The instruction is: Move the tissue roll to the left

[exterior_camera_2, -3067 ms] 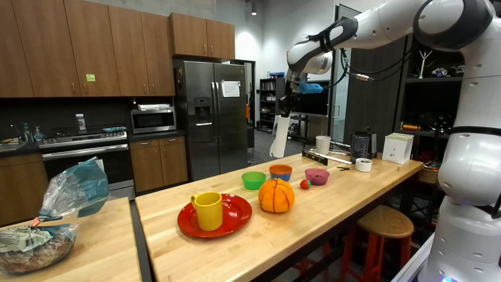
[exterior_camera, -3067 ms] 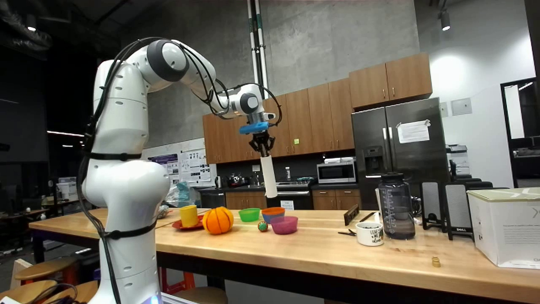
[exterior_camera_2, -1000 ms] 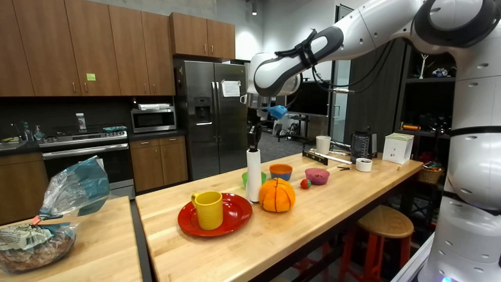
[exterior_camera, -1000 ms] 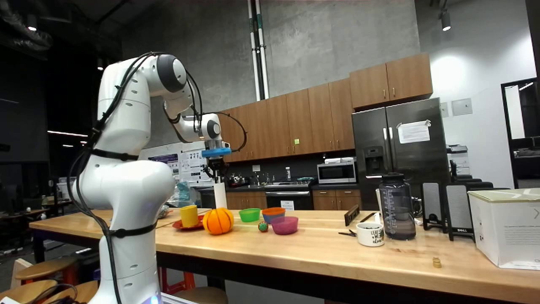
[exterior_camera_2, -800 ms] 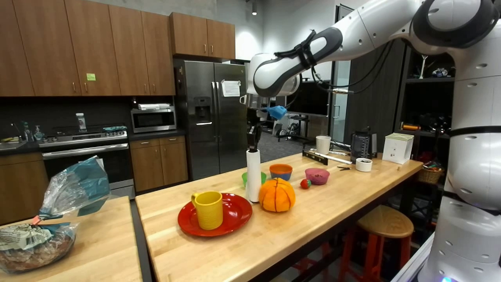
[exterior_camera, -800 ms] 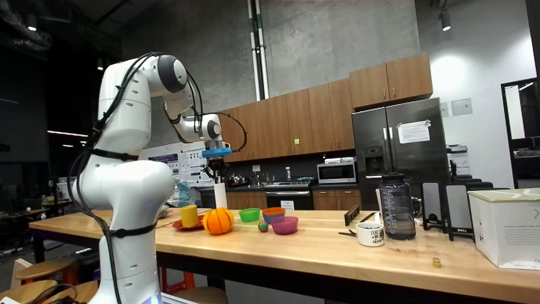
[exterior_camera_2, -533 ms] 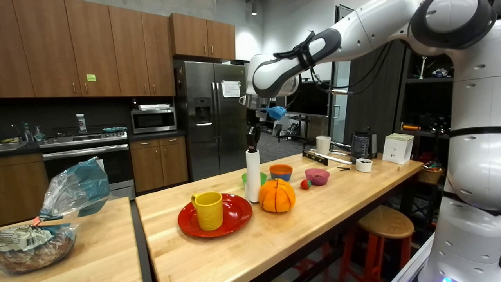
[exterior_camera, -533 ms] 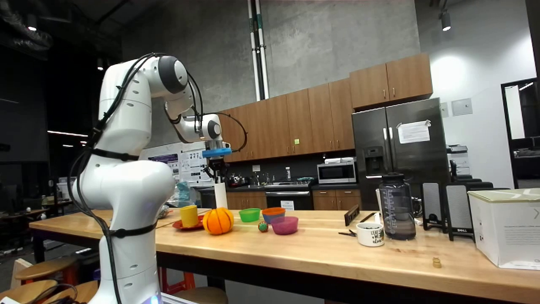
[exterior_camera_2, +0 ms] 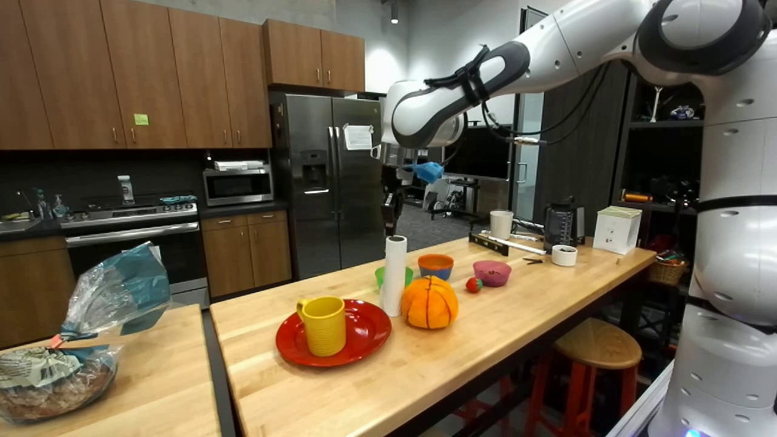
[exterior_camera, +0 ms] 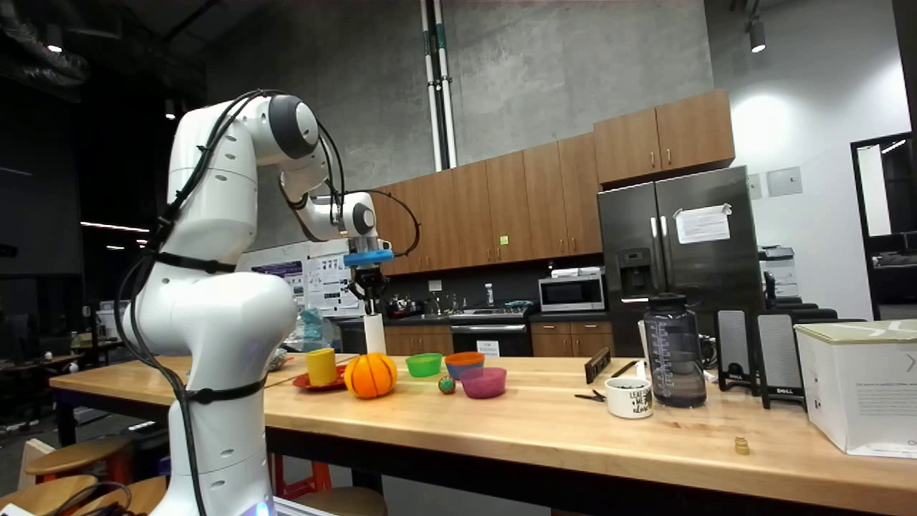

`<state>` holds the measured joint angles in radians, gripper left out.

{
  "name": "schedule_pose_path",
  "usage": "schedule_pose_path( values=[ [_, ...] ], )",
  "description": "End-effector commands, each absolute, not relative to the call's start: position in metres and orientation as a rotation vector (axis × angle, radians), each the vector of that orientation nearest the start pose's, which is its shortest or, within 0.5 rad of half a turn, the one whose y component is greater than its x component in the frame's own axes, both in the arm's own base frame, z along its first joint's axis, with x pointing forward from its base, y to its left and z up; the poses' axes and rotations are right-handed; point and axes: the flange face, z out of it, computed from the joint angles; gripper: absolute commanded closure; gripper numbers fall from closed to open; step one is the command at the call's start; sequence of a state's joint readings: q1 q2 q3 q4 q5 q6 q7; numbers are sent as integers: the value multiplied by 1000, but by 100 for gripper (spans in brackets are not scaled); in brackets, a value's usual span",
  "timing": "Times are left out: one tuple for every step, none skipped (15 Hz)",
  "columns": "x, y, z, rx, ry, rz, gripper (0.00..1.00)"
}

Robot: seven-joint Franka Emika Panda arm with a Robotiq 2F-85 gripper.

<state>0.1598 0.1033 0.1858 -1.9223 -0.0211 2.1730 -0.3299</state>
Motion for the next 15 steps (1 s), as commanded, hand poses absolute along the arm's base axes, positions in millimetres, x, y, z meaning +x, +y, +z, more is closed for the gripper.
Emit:
schedule_pose_path(
  values=[
    [568, 197, 458, -2960, -1077, -225, 100],
    [568, 197, 459, -2960, -1076, -228, 97],
    [568, 196, 461, -2962, -1075, -235, 96],
    [569, 195, 463, -2964, -1071, -244, 95],
    [569, 193, 466, -2966, -1066, -251, 94],
    [570, 189, 470, -2969, -1055, -264, 93],
    [571, 186, 473, -2973, -1042, -274, 93],
    [573, 180, 477, -2978, -1021, -289, 93],
    [575, 175, 480, -2982, -1003, -300, 93],
    [576, 168, 483, -2988, -981, -313, 86],
    [578, 160, 486, -2996, -955, -324, 77],
    [580, 153, 489, -3004, -934, -332, 69],
    [581, 144, 492, -3013, -907, -341, 59],
    [581, 136, 494, -3018, -886, -350, 50],
    [582, 127, 496, -3024, -860, -358, 45]
  ],
)
